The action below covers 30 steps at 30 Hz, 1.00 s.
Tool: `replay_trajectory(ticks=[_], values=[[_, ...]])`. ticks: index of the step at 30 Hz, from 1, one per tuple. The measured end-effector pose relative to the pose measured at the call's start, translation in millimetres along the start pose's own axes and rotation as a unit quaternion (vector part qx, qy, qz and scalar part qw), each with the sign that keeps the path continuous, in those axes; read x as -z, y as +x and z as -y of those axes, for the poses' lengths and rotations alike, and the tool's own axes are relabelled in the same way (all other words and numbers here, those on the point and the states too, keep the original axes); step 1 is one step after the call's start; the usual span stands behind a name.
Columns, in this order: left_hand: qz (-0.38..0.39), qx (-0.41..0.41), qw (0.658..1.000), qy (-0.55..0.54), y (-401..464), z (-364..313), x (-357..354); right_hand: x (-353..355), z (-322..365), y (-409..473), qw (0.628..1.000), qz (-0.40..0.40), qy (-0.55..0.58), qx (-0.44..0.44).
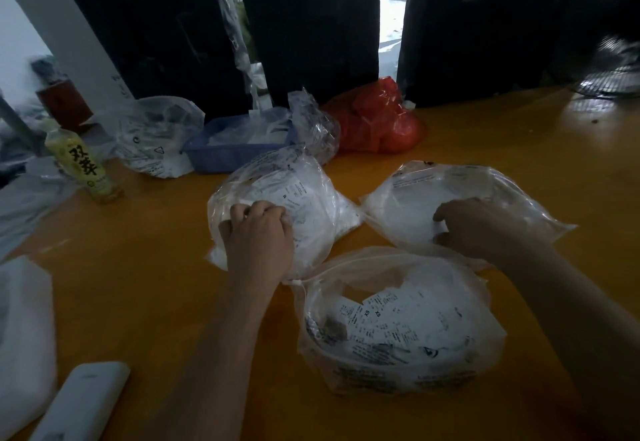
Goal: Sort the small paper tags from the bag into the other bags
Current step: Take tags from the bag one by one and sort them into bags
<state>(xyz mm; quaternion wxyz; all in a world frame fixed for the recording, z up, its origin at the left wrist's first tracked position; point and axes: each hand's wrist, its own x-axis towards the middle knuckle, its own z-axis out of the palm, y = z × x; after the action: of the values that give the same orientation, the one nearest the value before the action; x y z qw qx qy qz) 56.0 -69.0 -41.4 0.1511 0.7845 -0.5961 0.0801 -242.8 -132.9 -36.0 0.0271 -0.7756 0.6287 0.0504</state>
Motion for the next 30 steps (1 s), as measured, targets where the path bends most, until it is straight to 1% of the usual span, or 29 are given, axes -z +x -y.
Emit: replay_trajectory(ticks=[3,8,10,13,15,16,17,18,20,21,22,23,24,25,26,27,30], values=[[-0.019,0.005,1.0,-0.016,-1,-1,1,-3,1,4,1.0,0.002,0.022,0.001],[-0.116,-0.009,0.988,-0.104,-4,-11,9,9,-6,3,0.998,-0.056,0.031,-0.007],[-0.147,-0.024,0.977,-0.155,-7,-19,14,16,-6,-2,0.997,-0.083,0.008,0.001],[-0.168,-0.063,0.955,-0.236,-13,-31,21,24,-2,-8,0.996,-0.079,0.026,0.012],[-0.173,-0.097,0.934,-0.296,-17,-39,26,28,-1,-11,0.994,-0.081,0.068,0.03],[-0.168,-0.11,0.924,-0.326,-20,-44,27,31,-2,-13,0.989,-0.084,0.118,0.036],[-0.151,-0.117,0.915,-0.356,-23,-48,28,35,-3,-16,0.977,-0.08,0.196,0.037],[-0.121,-0.118,0.908,-0.384,-27,-52,29,39,-3,-20,0.956,-0.067,0.283,0.039],[-0.022,-0.1,0.893,-0.438,-32,-58,28,47,1,-30,0.902,-0.016,0.426,0.068],[0.043,-0.083,0.878,-0.469,-33,-60,27,51,4,-35,0.88,0.007,0.465,0.097],[0.115,-0.065,0.853,-0.505,-35,-62,27,54,7,-40,0.865,0.021,0.486,0.127],[0.179,-0.047,0.817,-0.546,-37,-65,27,57,11,-45,0.854,0.029,0.496,0.153],[0.224,-0.035,0.78,-0.583,-39,-68,28,59,15,-48,0.848,0.034,0.499,0.174],[0.251,-0.028,0.746,-0.616,-41,-70,27,60,19,-51,0.846,0.036,0.498,0.19],[0.261,-0.024,0.72,-0.643,-41,-71,27,61,22,-53,0.845,0.036,0.494,0.201],[0.26,-0.02,0.703,-0.661,-42,-72,28,62,25,-55,0.844,0.037,0.494,0.208],[0.238,0.018,0.678,-0.695,-43,-71,31,65,29,-58,0.836,0.035,0.508,0.205]])
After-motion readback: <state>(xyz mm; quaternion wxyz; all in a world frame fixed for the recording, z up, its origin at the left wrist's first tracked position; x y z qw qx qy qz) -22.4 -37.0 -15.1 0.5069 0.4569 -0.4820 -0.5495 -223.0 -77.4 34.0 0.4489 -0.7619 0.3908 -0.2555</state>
